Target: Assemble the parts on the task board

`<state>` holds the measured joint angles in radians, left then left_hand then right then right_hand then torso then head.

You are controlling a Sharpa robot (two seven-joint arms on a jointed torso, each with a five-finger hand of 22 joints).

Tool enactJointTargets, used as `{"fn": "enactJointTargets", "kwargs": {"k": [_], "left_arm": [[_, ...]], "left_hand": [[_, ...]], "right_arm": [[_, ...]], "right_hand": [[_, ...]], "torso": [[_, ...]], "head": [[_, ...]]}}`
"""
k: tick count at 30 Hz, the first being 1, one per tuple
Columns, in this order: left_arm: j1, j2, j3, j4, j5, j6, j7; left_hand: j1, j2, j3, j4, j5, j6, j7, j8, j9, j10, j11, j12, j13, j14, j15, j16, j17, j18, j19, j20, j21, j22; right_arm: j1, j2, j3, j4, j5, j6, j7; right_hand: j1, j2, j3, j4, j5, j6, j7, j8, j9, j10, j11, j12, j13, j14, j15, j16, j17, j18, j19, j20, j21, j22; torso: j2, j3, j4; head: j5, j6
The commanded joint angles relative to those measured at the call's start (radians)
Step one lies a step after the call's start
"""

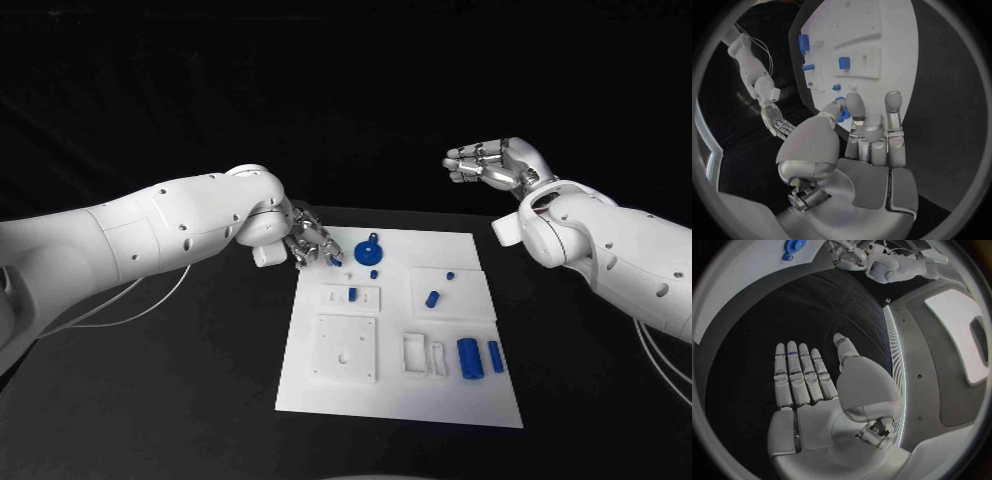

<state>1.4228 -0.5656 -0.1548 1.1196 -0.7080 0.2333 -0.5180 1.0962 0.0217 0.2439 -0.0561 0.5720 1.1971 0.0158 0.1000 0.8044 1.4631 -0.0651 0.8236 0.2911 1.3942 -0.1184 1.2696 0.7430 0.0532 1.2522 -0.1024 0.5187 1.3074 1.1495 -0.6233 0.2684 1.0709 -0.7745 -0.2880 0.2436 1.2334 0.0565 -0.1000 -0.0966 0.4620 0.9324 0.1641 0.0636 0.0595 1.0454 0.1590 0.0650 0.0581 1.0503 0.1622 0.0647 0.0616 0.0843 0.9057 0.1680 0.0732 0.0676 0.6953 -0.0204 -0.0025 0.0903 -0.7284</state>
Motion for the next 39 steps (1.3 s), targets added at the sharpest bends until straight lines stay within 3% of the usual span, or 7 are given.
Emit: {"fn": "enactJointTargets", "kwargs": {"k": [1, 6, 9, 13, 16, 26, 39], "left_arm": [[0.002, -0.03, -0.002, 0.071, -0.004, -0.096, -0.025], [0.002, -0.079, -0.011, 0.173, -0.056, -0.154, -0.033], [0.003, -0.104, -0.023, 0.224, -0.083, -0.191, -0.037], [0.003, -0.127, -0.045, 0.278, -0.117, -0.227, -0.041], [0.003, -0.136, -0.061, 0.305, -0.135, -0.24, -0.046], [0.002, -0.126, -0.084, 0.322, -0.159, -0.227, -0.056], [-0.006, -0.096, -0.088, 0.306, -0.189, -0.196, -0.061]], "left_hand": [[0.002, -0.007, 0.141, -0.135, 0.002, 0.033, -0.026, 0.003, -0.001, 0.049, -0.02, 0.006, -0.004, 0.01, 0.001, -0.003, 0.002, 0.019, 0.007, 0.002, 0.006, 0.02], [0.003, -0.011, 0.143, -0.133, 0.005, 0.037, -0.027, 0.004, -0.003, 0.05, -0.02, 0.01, -0.01, 0.013, 0.001, -0.002, 0.005, 0.02, 0.008, 0.003, 0.008, 0.019], [0.004, -0.014, 0.148, -0.127, 0.005, 0.038, -0.028, 0.005, -0.005, 0.05, -0.02, 0.013, -0.029, 0.013, 0.0, -0.006, 0.001, 0.023, 0.008, 0.005, 0.01, 0.02], [0.006, -0.017, 0.149, -0.122, 0.006, 0.04, -0.029, 0.006, -0.004, 0.05, -0.021, 0.017, -0.043, 0.013, 0.0, -0.005, 0.002, 0.023, 0.007, 0.004, 0.011, 0.019], [0.006, -0.019, 0.149, -0.12, 0.007, 0.041, -0.029, 0.006, -0.005, 0.05, -0.021, 0.02, -0.048, 0.014, 0.0, -0.004, 0.003, 0.023, 0.007, 0.005, 0.011, 0.019], [0.008, -0.02, 0.152, -0.119, 0.01, 0.042, -0.029, 0.009, 0.0, 0.05, -0.022, 0.026, -0.065, 0.014, 0.001, -0.001, 0.007, 0.024, 0.007, 0.006, 0.013, 0.019], [0.007, -0.019, 0.154, -0.121, 0.01, 0.04, -0.029, 0.01, 0.002, 0.05, -0.022, 0.027, -0.07, 0.013, 0.001, -0.002, 0.006, 0.025, 0.005, 0.007, 0.014, 0.019]], "right_arm": [[-0.003, -0.004, 0.001, -0.001, -0.005, 0.014, 0.003], [-0.008, -0.011, 0.001, -0.001, -0.005, 0.014, 0.003], [-0.011, -0.014, 0.001, 0.0, -0.005, 0.014, 0.003], [-0.016, -0.018, 0.001, 0.004, -0.005, 0.015, 0.002], [-0.019, -0.019, 0.001, 0.006, -0.005, 0.015, 0.002], [-0.023, -0.02, 0.001, 0.009, -0.006, 0.018, 0.002], [-0.024, -0.019, 0.001, 0.009, -0.007, 0.022, 0.002]], "right_hand": [[0.0, -0.001, 0.005, 0.001, 0.007, -0.008, 0.001, -0.005, -0.001, -0.006, 0.0, -0.005, 0.0, -0.006, 0.0, -0.003, -0.001, 0.014, -0.005, 0.001, 0.002, -0.001], [0.0, -0.001, 0.005, 0.001, 0.007, -0.008, 0.001, -0.005, -0.001, -0.006, 0.0, -0.005, 0.0, -0.006, 0.0, -0.003, -0.001, 0.014, -0.005, 0.001, 0.002, -0.001], [0.0, -0.001, 0.005, 0.001, 0.007, -0.008, 0.001, -0.005, -0.001, -0.006, 0.0, -0.005, 0.0, -0.006, 0.0, -0.003, -0.001, 0.014, -0.005, 0.001, 0.002, -0.001], [-0.001, -0.001, 0.006, 0.001, 0.008, -0.007, 0.001, -0.005, -0.001, -0.006, 0.0, -0.005, 0.0, -0.006, 0.0, -0.003, -0.002, 0.014, -0.006, 0.001, 0.002, -0.001], [-0.001, -0.001, 0.006, 0.001, 0.008, -0.007, 0.001, -0.005, -0.001, -0.006, 0.0, -0.005, 0.0, -0.006, 0.0, -0.003, -0.002, 0.014, -0.006, 0.001, 0.002, -0.001], [-0.001, 0.001, 0.007, 0.002, 0.008, -0.009, 0.001, -0.005, -0.001, -0.006, 0.0, -0.005, 0.0, -0.007, 0.0, -0.003, -0.001, 0.014, -0.006, 0.002, 0.002, -0.001], [-0.002, 0.0, 0.007, 0.003, 0.008, -0.01, 0.001, -0.005, -0.001, -0.006, 0.0, -0.005, 0.0, -0.007, 0.0, -0.003, -0.001, 0.014, -0.006, 0.002, 0.002, -0.001]], "torso": [[-0.008, 0.0011, 0.0055], [-0.014, 0.0012, 0.0094], [-0.019, 0.0009, 0.0111], [-0.022, 0.0012, 0.0141], [-0.023, 0.001, 0.0142], [-0.021, 0.0014, 0.0133], [-0.022, 0.0017, 0.0137]], "head": [[-0.004, -0.006], [-0.004, -0.011], [0.009, -0.011], [0.002, -0.019], [0.007, -0.021], [0.008, -0.024], [0.007, -0.029]]}}
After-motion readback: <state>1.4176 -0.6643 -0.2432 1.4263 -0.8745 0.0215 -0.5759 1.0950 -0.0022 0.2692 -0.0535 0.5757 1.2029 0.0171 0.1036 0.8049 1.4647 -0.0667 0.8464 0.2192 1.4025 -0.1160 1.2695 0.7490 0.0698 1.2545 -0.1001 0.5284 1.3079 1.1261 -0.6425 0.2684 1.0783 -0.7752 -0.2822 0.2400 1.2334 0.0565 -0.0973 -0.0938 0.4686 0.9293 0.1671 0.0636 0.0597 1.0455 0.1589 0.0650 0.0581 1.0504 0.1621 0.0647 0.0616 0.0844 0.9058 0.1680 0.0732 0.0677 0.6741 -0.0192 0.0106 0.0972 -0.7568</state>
